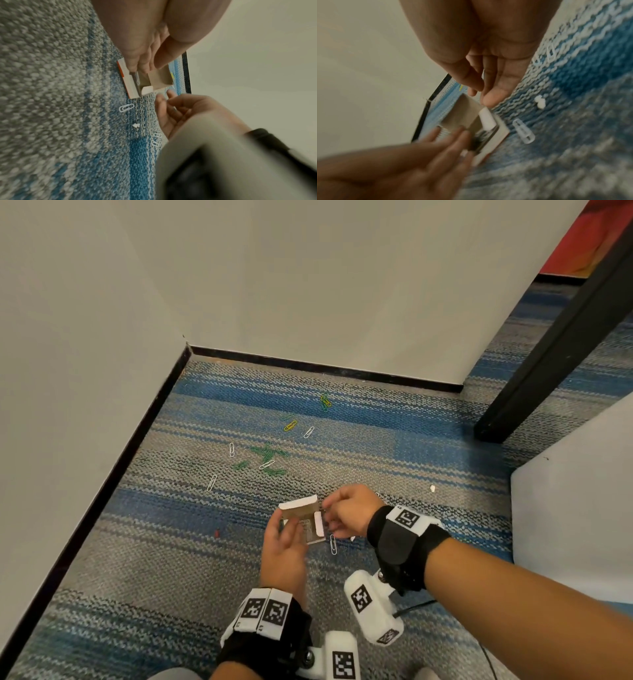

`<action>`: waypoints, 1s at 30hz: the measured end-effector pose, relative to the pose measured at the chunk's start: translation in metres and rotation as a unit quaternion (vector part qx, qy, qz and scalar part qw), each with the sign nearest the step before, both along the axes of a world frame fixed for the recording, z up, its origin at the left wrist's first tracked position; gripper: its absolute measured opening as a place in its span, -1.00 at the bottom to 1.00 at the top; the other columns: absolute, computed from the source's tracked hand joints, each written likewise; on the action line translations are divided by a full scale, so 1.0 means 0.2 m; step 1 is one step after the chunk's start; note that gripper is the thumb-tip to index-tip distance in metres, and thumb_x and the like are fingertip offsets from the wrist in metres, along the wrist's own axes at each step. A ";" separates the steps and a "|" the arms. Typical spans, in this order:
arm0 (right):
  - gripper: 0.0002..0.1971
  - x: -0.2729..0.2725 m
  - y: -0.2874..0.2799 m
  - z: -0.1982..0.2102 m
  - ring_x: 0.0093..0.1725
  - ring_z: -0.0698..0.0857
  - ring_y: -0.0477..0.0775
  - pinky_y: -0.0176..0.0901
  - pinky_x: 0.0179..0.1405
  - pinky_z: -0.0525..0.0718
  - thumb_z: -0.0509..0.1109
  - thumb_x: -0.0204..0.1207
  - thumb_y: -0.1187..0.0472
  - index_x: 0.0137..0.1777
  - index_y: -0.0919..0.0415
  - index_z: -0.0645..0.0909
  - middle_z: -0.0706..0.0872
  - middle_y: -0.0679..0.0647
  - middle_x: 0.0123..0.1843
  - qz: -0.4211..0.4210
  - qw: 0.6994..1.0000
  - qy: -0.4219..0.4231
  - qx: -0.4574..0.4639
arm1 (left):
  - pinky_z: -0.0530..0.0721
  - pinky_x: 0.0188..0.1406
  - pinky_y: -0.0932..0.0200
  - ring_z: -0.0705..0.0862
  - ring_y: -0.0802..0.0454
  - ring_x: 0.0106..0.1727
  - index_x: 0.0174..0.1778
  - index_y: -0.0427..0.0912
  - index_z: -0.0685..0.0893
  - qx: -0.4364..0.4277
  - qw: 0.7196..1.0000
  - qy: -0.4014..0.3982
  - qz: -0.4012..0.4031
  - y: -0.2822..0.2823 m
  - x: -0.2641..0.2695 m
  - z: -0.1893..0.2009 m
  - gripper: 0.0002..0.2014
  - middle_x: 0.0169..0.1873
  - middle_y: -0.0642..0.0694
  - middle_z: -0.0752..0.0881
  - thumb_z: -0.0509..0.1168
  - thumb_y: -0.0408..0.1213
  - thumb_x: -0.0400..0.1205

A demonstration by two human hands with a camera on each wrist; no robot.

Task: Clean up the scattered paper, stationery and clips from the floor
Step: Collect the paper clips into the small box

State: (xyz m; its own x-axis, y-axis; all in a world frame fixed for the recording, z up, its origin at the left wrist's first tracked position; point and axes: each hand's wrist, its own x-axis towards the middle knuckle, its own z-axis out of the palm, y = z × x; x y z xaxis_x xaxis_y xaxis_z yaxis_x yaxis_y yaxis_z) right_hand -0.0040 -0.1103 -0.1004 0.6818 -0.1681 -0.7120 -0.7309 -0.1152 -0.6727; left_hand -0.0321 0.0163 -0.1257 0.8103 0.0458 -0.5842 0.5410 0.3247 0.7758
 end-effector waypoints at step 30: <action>-0.81 -0.03 -0.54 -0.27 0.10 0.58 0.12 -0.16 0.08 0.55 0.41 0.50 0.21 0.10 0.18 0.67 0.54 0.10 0.11 0.434 0.813 -0.181 -0.344 | 0.55 0.23 -0.16 0.55 -0.36 0.25 0.42 -0.27 0.44 0.630 0.728 -0.026 -0.268 0.48 0.70 -0.11 -0.48 0.39 -0.35 0.42 0.39 -0.27 0.55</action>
State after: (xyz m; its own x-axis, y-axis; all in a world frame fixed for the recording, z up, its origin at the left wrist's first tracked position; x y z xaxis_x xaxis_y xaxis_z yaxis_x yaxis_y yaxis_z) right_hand -0.0097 -0.2187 -0.1546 0.9000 0.2141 -0.3798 0.0576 -0.9219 -0.3832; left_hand 0.1083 0.1123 -0.1467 0.9287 0.1886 -0.3194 0.2875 -0.9100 0.2988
